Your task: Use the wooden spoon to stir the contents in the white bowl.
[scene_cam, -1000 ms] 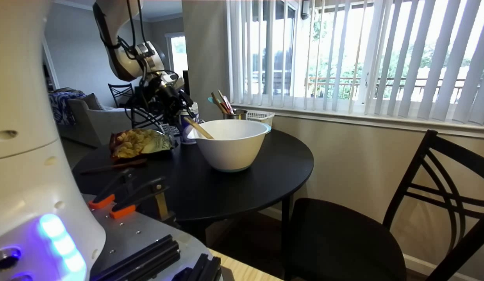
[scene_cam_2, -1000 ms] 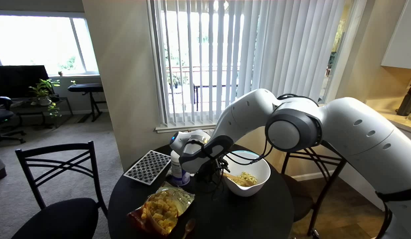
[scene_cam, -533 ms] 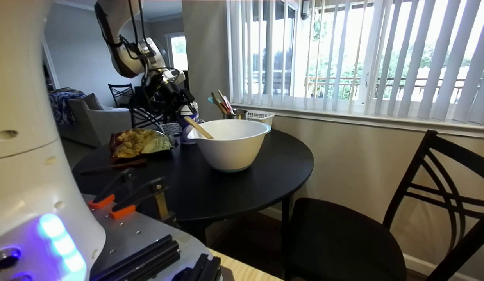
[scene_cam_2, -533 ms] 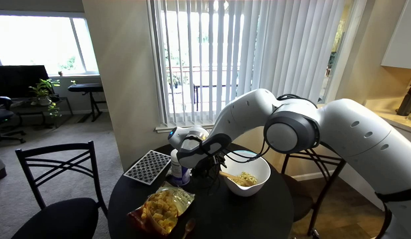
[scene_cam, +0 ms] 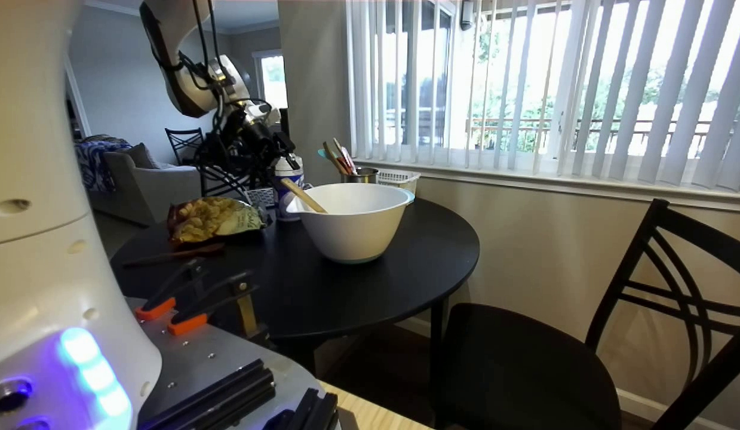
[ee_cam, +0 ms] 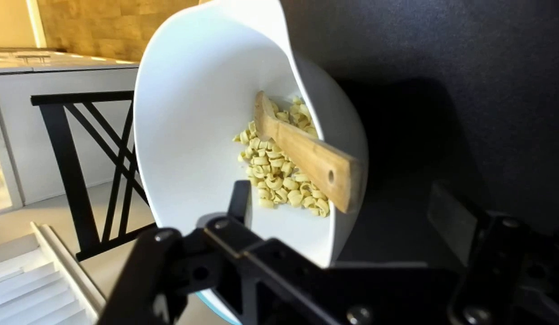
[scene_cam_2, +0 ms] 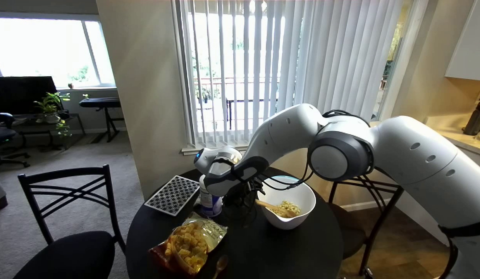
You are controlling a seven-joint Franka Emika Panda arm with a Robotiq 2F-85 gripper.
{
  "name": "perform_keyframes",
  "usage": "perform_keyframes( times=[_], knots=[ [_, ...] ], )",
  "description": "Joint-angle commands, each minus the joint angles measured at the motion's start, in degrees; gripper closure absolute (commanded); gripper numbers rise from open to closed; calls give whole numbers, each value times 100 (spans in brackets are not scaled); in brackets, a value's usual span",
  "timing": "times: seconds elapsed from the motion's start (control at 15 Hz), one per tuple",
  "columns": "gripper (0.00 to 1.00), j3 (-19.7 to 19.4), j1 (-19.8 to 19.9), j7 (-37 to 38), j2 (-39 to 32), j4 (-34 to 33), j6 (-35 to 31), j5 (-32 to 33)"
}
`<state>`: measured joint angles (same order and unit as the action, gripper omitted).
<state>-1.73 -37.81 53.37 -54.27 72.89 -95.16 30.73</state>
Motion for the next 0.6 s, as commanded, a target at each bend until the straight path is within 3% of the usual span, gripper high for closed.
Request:
perform_keyframes(
  times=[0.0, 0.53],
  knots=[
    [0, -61, -185, 82, 59, 104, 266, 128],
    [0, -128, -377, -51, -129, -44, 574, 325]
  ],
)
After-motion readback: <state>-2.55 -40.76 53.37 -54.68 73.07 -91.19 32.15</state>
